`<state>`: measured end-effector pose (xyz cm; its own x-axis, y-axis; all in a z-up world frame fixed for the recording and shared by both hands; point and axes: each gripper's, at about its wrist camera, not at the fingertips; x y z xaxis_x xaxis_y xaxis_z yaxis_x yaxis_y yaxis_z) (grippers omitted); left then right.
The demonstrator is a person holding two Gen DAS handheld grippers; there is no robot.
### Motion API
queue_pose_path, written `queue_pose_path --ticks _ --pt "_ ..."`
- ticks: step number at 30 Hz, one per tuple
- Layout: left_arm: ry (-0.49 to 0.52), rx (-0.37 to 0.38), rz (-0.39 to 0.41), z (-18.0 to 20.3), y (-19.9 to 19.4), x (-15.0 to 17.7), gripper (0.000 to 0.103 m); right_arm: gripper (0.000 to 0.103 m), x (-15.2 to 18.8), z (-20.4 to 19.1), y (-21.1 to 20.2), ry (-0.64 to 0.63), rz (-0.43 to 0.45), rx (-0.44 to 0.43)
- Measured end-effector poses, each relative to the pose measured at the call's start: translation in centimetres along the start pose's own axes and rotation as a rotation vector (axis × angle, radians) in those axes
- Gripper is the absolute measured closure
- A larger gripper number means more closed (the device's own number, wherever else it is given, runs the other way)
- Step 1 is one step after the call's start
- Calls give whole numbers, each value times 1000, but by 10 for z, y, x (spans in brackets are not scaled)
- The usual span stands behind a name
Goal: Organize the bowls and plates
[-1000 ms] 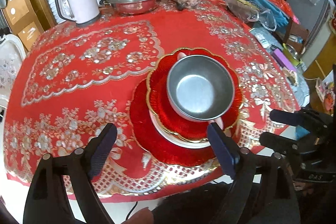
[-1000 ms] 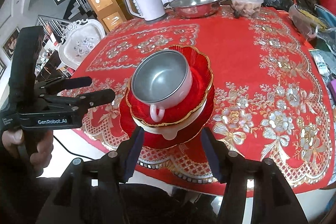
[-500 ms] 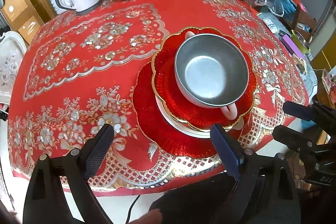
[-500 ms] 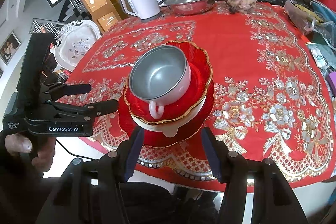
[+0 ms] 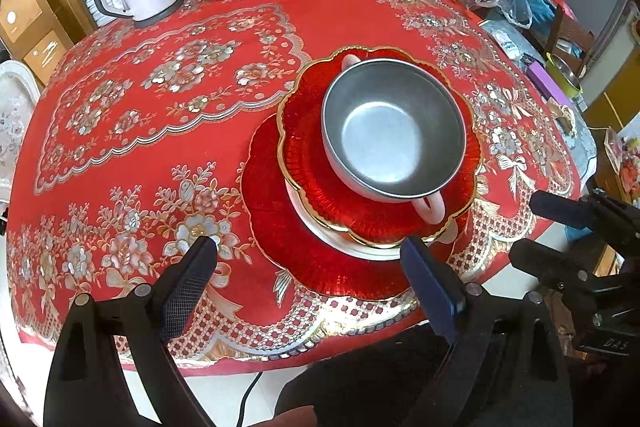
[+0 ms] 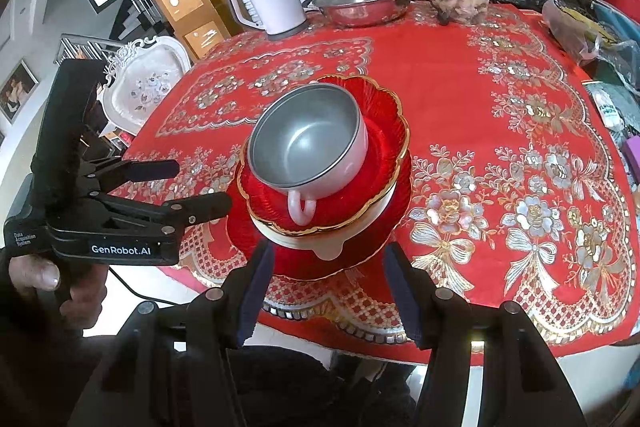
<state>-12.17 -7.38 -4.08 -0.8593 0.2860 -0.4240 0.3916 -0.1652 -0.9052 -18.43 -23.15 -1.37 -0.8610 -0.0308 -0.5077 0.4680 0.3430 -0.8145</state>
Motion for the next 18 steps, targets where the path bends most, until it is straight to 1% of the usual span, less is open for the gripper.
queue_pose_path --ticks 4,5,6,8,14,18 --pt "-2 29 33 0 -5 -2 8 44 0 0 -1 -3 0 3" --pt "-6 38 45 -1 -7 -3 1 44 0 -1 -1 -4 0 4" --pt "-11 53 62 -3 -9 -3 0 44 1 -1 -1 -5 0 4" --pt "-16 76 73 -4 -10 -3 0 44 1 -2 -1 -5 0 5" --pt "-39 54 50 -6 -6 -4 0 44 1 -3 -1 -10 -5 5" --pt "-38 20 46 -6 -6 -3 0 44 1 -3 -1 -10 -7 5"
Point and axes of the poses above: each gripper's, at about its wrist camera, not at the fingertips, and y roughly the way its jaws point, z to its right, x to its underside, and after that the axes turned 1 degree about -y, right-handed
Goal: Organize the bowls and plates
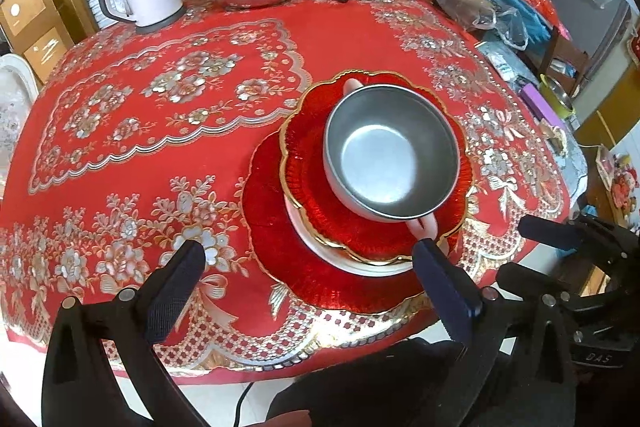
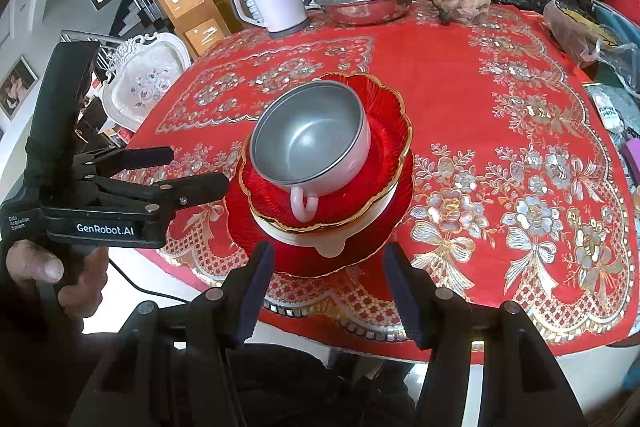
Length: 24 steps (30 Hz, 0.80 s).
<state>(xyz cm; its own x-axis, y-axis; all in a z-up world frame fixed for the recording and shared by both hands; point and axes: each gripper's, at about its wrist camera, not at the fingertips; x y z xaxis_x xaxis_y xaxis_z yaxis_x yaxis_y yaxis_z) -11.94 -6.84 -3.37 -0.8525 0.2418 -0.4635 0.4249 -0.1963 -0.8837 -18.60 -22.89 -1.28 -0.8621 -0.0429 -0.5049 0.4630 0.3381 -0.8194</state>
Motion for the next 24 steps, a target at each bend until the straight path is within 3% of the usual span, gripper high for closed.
queue_pose_path --ticks 24 --pt "-34 -30 -33 -8 6 0 0 44 -2 1 4 -5 -8 -7"
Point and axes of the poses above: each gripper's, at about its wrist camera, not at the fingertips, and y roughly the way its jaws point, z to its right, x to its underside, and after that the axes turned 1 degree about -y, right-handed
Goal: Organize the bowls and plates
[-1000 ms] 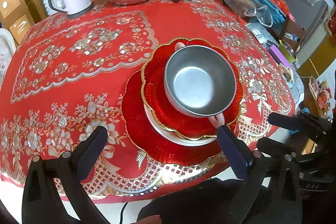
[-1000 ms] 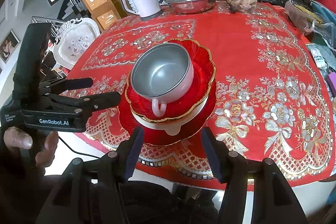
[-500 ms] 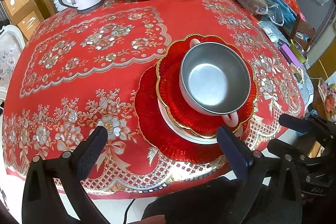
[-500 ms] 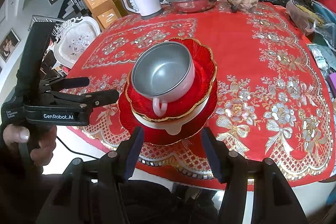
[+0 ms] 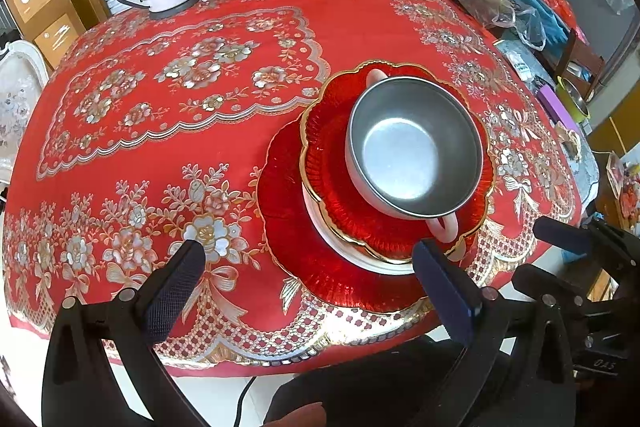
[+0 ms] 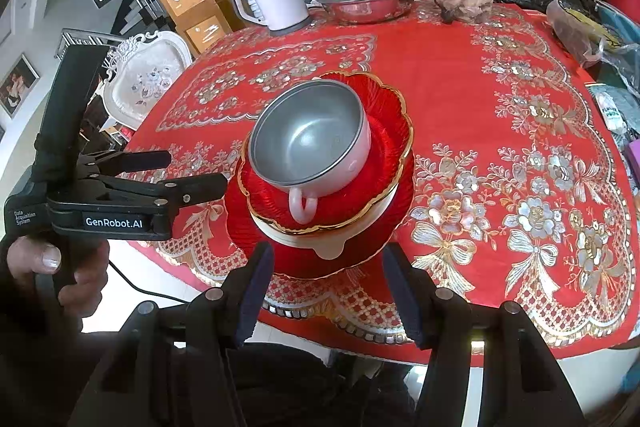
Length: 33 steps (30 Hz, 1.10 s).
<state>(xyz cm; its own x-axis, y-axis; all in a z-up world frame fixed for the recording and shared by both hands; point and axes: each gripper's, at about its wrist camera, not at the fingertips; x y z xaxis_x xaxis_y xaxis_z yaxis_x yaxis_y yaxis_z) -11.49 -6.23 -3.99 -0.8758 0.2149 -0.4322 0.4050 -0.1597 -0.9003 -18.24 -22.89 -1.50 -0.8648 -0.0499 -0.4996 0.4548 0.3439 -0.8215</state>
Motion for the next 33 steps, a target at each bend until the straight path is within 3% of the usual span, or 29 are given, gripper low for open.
queue_pose_path --ticks 33 --pt "1 44 -11 8 4 1 0 44 0 5 -3 9 4 5"
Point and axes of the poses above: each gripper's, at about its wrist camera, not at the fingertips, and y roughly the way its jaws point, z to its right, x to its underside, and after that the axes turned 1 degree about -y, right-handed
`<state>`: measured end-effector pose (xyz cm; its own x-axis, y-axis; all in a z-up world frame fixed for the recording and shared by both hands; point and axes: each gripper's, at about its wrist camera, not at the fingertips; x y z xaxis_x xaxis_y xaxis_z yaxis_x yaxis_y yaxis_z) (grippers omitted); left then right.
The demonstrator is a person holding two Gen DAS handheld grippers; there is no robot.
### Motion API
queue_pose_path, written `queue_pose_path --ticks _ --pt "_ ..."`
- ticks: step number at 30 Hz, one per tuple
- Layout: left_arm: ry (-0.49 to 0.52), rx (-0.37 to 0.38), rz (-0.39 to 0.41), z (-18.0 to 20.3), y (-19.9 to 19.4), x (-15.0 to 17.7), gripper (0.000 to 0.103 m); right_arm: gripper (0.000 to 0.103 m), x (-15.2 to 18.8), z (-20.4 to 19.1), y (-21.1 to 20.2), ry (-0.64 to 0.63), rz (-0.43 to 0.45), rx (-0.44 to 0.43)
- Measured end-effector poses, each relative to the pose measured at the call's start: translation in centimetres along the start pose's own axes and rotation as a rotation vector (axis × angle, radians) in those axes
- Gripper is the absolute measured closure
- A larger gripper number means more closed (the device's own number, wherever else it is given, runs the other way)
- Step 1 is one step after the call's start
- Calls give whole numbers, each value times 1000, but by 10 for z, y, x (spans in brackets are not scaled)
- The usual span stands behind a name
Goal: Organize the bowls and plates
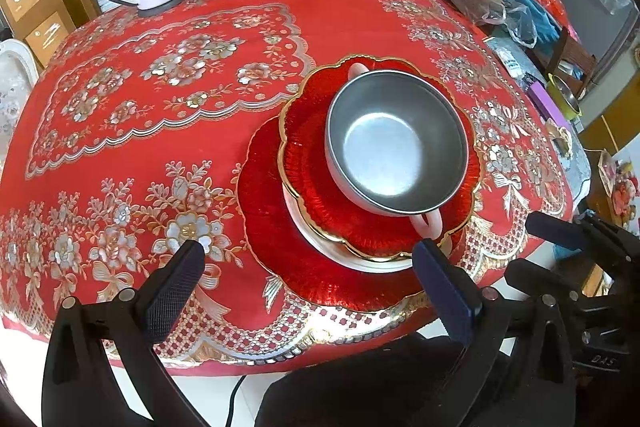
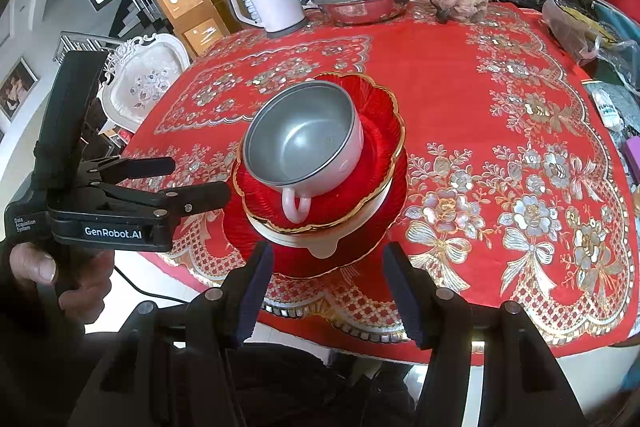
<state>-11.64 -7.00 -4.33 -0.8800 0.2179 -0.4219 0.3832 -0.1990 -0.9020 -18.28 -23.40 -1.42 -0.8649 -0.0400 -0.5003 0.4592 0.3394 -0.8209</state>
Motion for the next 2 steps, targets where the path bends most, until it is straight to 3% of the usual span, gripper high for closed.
queue_pose_path --ticks 2 --pt "1 4 -4 0 0 -1 0 44 0 0 0 0 1 1"
Point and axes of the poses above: each gripper's, at about its wrist camera, not at the fingertips, and y roughly the way its jaws point, z to its right, x to its underside, and after that the axes turned 1 degree about -y, right-handed
